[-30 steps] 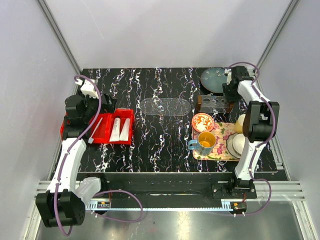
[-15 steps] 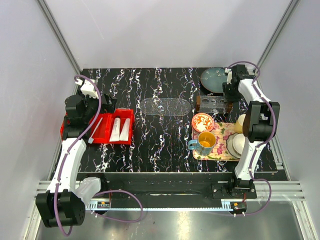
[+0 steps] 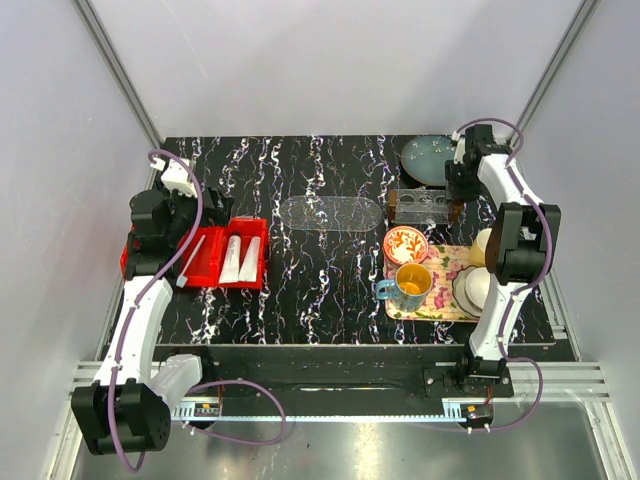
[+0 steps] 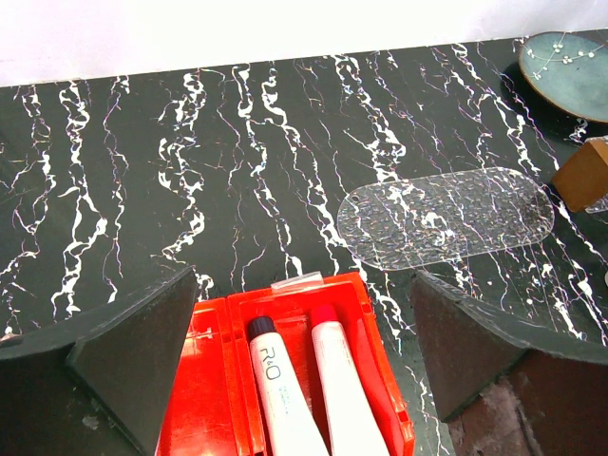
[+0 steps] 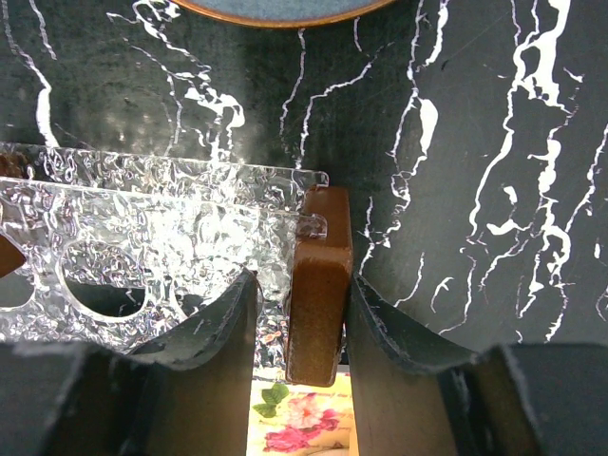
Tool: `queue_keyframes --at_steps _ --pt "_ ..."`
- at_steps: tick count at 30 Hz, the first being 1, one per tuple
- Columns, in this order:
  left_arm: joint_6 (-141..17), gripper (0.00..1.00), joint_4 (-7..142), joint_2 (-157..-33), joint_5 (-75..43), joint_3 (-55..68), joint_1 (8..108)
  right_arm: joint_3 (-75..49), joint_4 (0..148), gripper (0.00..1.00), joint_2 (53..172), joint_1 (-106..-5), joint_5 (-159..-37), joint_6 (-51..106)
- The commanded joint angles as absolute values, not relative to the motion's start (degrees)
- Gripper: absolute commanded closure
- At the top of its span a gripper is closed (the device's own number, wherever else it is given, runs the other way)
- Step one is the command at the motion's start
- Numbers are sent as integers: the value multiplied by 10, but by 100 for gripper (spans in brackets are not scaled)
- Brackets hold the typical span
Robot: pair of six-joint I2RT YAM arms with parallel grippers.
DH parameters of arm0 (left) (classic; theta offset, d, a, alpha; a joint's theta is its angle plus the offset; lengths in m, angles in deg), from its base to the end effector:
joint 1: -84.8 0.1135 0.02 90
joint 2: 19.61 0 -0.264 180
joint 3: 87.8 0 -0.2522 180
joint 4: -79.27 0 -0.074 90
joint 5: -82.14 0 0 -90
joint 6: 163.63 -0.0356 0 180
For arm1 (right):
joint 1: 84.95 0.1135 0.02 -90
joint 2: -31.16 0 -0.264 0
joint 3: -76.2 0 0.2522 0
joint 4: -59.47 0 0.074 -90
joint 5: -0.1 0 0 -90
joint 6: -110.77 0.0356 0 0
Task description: Prepare toiletry sets of a toothbrush and toothpaste on the tray
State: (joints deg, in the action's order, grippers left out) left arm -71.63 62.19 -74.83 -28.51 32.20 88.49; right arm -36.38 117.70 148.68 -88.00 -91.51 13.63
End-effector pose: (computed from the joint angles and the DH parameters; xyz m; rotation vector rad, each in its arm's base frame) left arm 0.2259 0.0020 0.3285 0.1708 1.7730 -0.3001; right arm 0.4421 -0.0226 0.2281 -0.1043 2.6707 -0.0192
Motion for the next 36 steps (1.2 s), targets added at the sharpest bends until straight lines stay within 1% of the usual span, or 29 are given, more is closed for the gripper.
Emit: queue_keyframes --at_steps 1,13,19,24,25,36 --pt "-718 1 647 -741 -291 324 883 -408 1181 100 1472 -878 -956 166" --pt "-718 1 647 -746 -290 323 882 -434 1188 100 1473 -878 -993 192" --pt "-718 1 647 -752 -287 319 882 -449 1188 100 1471 -872 -992 205" --pt "-721 1 649 -762 -280 318 881 -454 1185 100 1468 -852 -972 204" --pt "-725 1 651 -764 -277 319 881 -454 1182 100 1467 -835 -962 204" --pt "-733 1 652 -785 -260 319 879 -455 1147 100 1470 -759 -906 264"
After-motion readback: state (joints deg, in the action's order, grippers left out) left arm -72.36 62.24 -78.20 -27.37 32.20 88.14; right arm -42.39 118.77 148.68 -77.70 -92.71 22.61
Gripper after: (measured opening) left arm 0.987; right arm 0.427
